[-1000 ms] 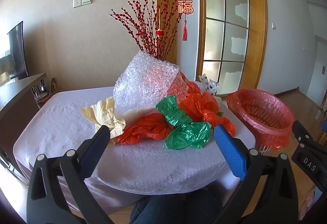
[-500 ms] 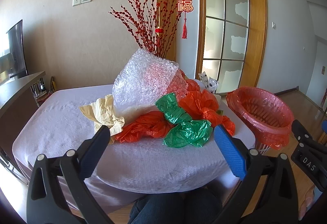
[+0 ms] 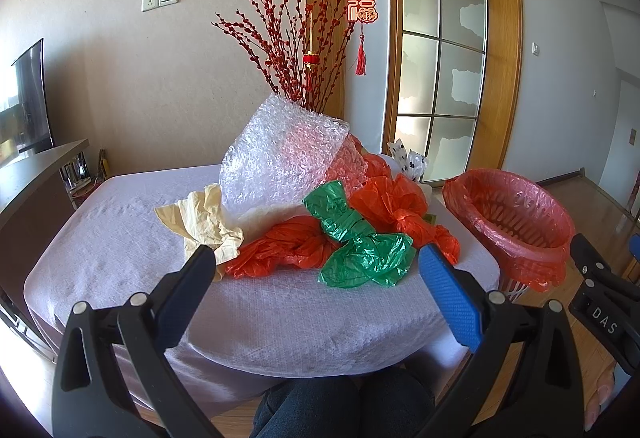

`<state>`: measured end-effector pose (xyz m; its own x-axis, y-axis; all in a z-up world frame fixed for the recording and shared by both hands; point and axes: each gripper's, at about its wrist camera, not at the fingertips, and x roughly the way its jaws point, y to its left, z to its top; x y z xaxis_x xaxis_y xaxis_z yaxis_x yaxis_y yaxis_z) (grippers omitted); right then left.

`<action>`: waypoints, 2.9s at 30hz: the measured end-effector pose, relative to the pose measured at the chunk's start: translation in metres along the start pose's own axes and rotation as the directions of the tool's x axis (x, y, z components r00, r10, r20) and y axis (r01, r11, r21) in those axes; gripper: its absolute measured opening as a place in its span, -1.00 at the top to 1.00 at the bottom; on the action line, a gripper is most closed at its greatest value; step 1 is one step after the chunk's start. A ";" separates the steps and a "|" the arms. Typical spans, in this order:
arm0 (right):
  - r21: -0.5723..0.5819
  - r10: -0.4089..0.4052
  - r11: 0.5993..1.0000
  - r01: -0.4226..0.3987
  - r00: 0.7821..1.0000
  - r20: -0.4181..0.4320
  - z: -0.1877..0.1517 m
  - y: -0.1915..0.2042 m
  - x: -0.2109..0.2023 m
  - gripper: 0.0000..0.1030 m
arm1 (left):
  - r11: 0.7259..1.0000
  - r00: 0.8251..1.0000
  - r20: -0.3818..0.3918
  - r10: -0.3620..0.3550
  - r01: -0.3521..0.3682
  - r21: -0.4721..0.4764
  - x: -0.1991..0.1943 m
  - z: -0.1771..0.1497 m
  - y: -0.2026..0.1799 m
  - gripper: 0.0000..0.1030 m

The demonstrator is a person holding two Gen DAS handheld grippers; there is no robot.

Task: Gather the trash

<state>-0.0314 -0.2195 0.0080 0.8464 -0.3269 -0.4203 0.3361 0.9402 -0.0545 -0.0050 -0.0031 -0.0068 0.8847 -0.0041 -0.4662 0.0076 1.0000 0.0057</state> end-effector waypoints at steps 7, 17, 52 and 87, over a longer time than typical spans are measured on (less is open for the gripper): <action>0.004 -0.001 1.000 0.001 1.000 -0.004 -0.004 0.002 0.002 -0.97 | 1.000 1.000 -0.003 -0.002 0.002 -0.002 0.004 0.003 0.003 -0.92; 0.005 0.000 1.000 0.000 1.000 -0.004 -0.003 0.002 0.002 -0.97 | 1.000 1.000 -0.005 -0.002 0.002 -0.002 0.004 0.003 0.003 -0.92; 0.010 0.002 1.000 -0.002 1.000 -0.008 -0.002 0.001 0.002 -0.97 | 1.000 1.000 -0.011 0.005 -0.005 -0.004 0.005 0.001 0.002 -0.92; -0.187 0.506 0.810 -0.556 0.823 -0.258 -0.006 0.170 0.093 -0.13 | 0.950 0.971 -0.071 0.230 -0.240 -0.201 0.015 -0.010 0.132 -0.92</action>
<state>0.1017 -0.0896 -0.0459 0.7602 0.2312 -0.6072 -0.2757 0.9610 0.0206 0.0048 0.1294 -0.0218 0.8274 0.2263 -0.5140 -0.2984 0.9525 -0.0609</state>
